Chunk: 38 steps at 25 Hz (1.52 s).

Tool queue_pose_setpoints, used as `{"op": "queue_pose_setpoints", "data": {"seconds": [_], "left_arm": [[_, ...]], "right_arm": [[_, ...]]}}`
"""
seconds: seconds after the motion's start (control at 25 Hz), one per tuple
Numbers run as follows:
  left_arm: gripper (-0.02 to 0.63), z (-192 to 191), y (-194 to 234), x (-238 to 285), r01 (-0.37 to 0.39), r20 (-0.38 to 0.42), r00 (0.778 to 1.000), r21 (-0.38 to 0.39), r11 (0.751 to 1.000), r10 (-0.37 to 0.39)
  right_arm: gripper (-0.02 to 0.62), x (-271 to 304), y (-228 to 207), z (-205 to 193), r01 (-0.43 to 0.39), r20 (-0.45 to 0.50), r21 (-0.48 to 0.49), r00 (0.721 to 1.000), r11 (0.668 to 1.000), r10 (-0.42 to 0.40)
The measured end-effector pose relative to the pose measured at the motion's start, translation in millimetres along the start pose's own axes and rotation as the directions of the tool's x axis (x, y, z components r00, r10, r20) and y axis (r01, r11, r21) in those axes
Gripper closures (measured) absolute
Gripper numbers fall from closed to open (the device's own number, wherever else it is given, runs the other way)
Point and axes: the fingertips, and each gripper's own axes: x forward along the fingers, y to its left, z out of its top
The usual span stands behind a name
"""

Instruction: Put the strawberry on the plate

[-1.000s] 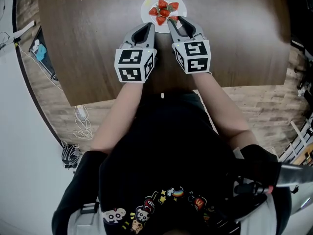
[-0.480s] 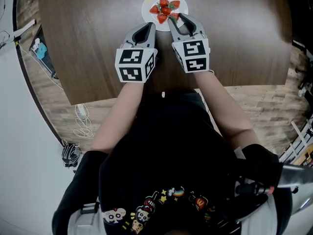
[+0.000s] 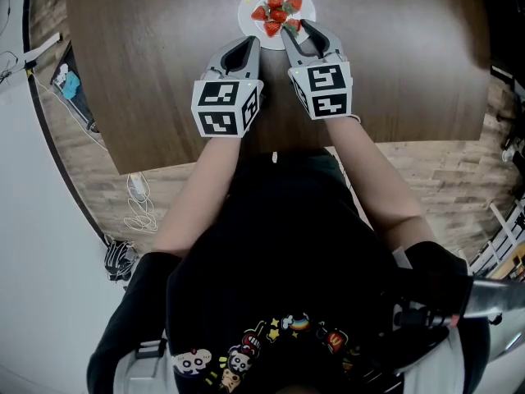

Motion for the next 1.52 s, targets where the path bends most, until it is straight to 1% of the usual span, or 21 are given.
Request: {"op": "queue_pose_setpoints", "data": {"seconds": [0.36, 0.6, 0.76, 0.8, 0.96, 1.0, 1.16, 1.2, 1.28, 1.52], "left_arm": [[0.604, 0, 1, -4, 0.007, 0.000, 1.000, 0.013, 1.000, -0.007], [0.604, 2, 4, -5, 0.009, 0.004, 1.000, 0.025, 1.000, -0.009], [0.604, 3, 3, -8, 0.010, 0.012, 1.000, 0.030, 0.999, -0.010], [0.604, 3, 3, -8, 0.011, 0.015, 1.000, 0.030, 0.999, -0.012], [0.604, 7, 7, -11, 0.015, 0.025, 1.000, 0.035, 0.999, -0.016], [0.604, 8, 7, -11, 0.015, 0.028, 0.999, 0.037, 0.999, -0.016], [0.604, 12, 2, -12, 0.011, 0.038, 0.999, 0.046, 0.999, -0.013], [0.604, 12, 1, -12, 0.009, 0.040, 0.999, 0.048, 0.999, -0.011], [0.604, 13, 1, -12, 0.005, 0.043, 0.999, 0.051, 0.999, -0.008], [0.604, 17, 17, -16, 0.000, 0.056, 0.998, 0.053, 0.999, -0.003]], "right_arm": [[0.466, -10, -1, 12, 0.014, 0.047, 0.014, 0.999, 1.000, -0.015], [0.466, -18, -1, 24, 0.015, 0.090, 0.055, 0.996, 0.998, -0.020], [0.470, -26, -3, 25, 0.037, 0.110, 0.076, 0.993, 0.996, -0.045], [0.532, -28, -4, 26, 0.049, 0.115, 0.079, 0.992, 0.996, -0.058], [0.540, -34, -6, 25, 0.083, 0.127, 0.098, 0.987, 0.992, -0.096], [0.568, -36, -8, 25, 0.091, 0.131, 0.103, 0.986, 0.991, -0.104], [0.569, -48, -13, 21, 0.100, 0.146, 0.127, 0.982, 0.987, -0.118], [0.589, -51, -15, 20, 0.102, 0.147, 0.132, 0.982, 0.986, -0.122], [0.589, -55, -16, 17, 0.105, 0.144, 0.143, 0.982, 0.984, -0.126], [0.589, -48, -5, 15, 0.096, 0.135, 0.165, 0.984, 0.982, -0.119]]}}
